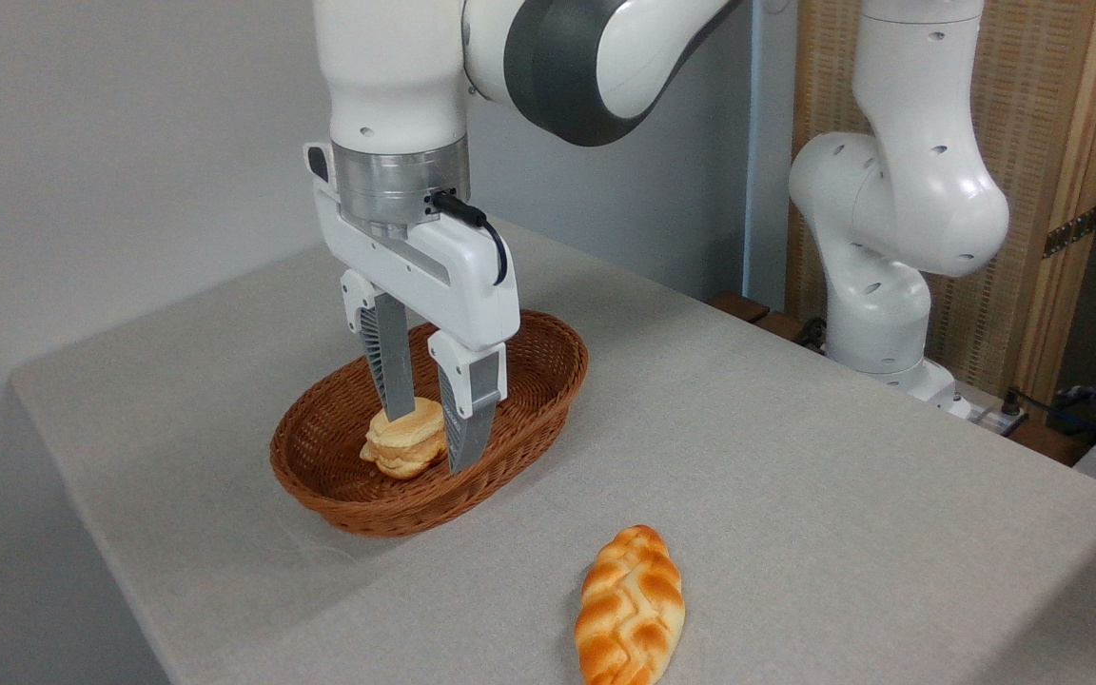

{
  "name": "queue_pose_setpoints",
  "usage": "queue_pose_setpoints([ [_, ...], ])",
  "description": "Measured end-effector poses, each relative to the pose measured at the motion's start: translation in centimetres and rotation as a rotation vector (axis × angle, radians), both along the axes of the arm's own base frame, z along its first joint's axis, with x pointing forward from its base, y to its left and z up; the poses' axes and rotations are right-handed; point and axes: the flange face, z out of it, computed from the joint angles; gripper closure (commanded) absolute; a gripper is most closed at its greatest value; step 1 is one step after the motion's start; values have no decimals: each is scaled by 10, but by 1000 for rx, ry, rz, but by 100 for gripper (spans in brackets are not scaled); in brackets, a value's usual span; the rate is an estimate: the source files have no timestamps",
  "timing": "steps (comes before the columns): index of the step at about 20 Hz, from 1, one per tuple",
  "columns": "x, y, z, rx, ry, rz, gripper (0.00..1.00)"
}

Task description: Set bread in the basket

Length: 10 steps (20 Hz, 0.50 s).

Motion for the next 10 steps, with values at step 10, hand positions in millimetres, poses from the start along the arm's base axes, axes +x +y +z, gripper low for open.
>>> queue_pose_setpoints([
  [10, 0, 19, 3, -3, -5, 34, 0],
])
